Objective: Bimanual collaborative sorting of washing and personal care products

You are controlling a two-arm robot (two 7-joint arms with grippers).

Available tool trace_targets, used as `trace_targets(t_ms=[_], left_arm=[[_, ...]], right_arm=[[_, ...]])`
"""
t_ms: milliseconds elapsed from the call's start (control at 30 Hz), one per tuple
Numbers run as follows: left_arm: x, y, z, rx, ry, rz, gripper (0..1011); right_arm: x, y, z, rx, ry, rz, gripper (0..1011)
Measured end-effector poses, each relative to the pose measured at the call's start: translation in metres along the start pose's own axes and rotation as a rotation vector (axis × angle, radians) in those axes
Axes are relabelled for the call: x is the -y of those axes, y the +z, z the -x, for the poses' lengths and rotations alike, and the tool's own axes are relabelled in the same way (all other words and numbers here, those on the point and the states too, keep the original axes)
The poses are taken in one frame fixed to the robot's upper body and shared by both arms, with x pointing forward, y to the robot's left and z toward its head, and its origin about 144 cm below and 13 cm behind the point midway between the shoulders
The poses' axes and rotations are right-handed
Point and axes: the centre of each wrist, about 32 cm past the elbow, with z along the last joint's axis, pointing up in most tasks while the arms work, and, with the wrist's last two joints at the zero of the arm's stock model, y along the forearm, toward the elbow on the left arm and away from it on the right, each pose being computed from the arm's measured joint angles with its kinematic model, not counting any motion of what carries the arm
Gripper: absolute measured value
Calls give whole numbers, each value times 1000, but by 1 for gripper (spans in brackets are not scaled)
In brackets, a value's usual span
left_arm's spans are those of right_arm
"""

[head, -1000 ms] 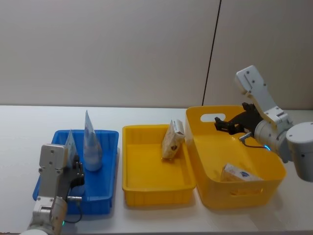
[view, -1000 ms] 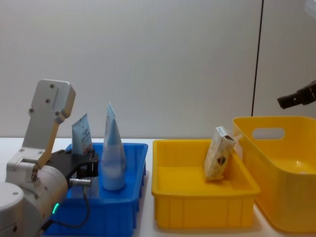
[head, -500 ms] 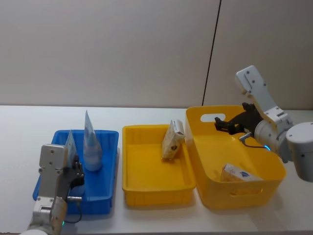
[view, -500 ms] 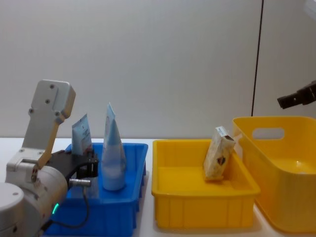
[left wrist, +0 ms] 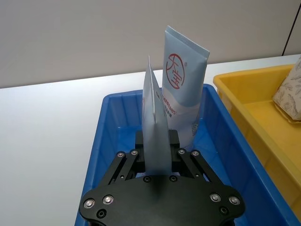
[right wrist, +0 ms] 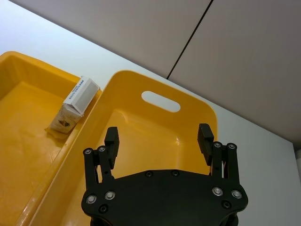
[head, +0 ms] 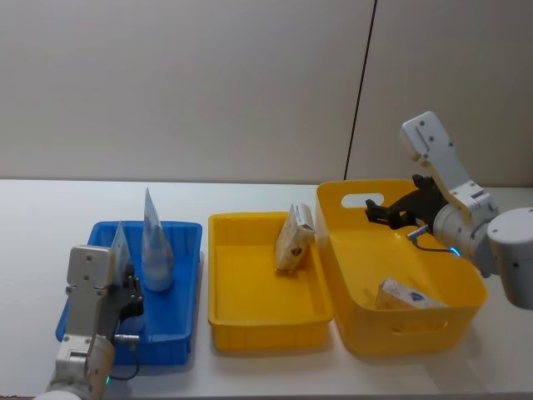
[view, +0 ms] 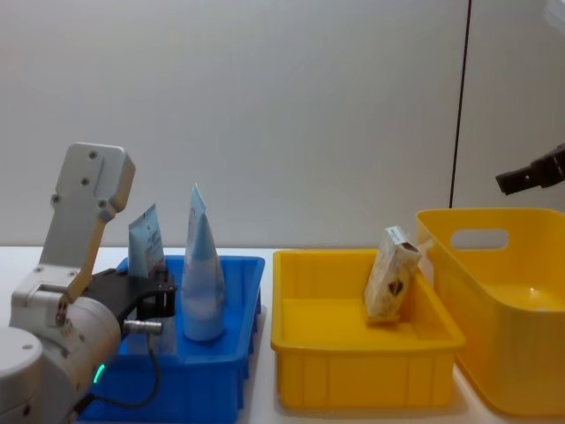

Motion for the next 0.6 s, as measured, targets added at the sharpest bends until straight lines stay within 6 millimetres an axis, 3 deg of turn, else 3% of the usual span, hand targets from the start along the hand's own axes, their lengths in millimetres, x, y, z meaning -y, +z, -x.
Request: trace_targets(t_ms=[600], left_arm=[[0,14,-3,-113,-6,6,254]], right_arm=[[0,0,0,0,0,0,1004]])
